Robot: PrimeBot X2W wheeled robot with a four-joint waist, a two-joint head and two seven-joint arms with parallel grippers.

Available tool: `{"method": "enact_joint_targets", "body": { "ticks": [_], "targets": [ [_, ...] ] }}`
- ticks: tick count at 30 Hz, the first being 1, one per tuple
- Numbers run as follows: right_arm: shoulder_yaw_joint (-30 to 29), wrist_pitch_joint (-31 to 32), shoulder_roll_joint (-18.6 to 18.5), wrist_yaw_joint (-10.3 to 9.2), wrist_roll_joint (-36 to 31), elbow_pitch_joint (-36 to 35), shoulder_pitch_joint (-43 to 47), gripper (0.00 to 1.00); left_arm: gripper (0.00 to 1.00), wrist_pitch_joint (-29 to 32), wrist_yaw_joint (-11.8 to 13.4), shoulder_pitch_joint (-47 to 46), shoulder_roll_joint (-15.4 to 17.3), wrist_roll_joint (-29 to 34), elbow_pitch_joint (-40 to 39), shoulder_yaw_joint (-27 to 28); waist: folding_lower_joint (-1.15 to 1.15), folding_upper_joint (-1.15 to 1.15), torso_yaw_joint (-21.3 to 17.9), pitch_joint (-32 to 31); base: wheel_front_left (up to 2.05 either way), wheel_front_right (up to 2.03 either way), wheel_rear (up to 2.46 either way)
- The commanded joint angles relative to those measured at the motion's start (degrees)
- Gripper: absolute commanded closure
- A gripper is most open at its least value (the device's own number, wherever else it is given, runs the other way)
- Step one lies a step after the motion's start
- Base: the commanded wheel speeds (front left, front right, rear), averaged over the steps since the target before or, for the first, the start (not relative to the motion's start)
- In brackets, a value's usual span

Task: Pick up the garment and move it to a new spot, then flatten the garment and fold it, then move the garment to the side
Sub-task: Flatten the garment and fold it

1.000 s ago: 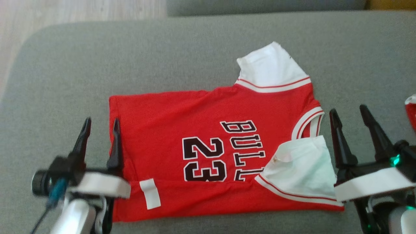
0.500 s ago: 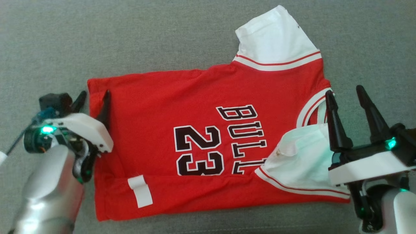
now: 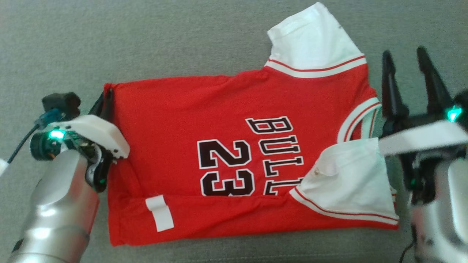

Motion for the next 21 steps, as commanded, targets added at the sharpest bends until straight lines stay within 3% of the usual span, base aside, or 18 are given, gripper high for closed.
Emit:
{"method": "enact_joint_targets", "body": {
  "ticks": [1, 10, 11, 21],
  "targets": [
    [1.5, 0.0, -1.3, -0.04, 1.0, 0.2, -3.3, 0.0, 1.0, -0.1, -0.2, -1.2, 1.1, 0.8, -0.1, 0.5, 0.0, 0.0, 0.9, 0.7, 0.0, 0.0, 0.0],
    [4.6, 4.1, -7.9, -0.04, 5.8, 22.2, -21.1, 0.0, 1.0, -3.5, -1.1, -5.0, -1.1, 2.4, -3.5, -2.1, 0.0, 0.0, 5.9, 3.5, 0.0, 0.0, 0.0],
    [4.6, 4.1, -7.9, -0.04, 5.8, 22.2, -21.1, 0.0, 1.0, -3.5, -1.1, -5.0, -1.1, 2.4, -3.5, -2.1, 0.0, 0.0, 5.9, 3.5, 0.0, 0.0, 0.0],
    [13.4, 10.4, -12.1, -0.04, 9.0, 41.7, -35.0, 0.0, 1.0, -4.6, -1.5, -6.0, -2.9, 2.6, -8.1, -4.1, 0.0, 0.0, 9.9, 4.8, 0.0, 0.0, 0.0]
  ]
}}
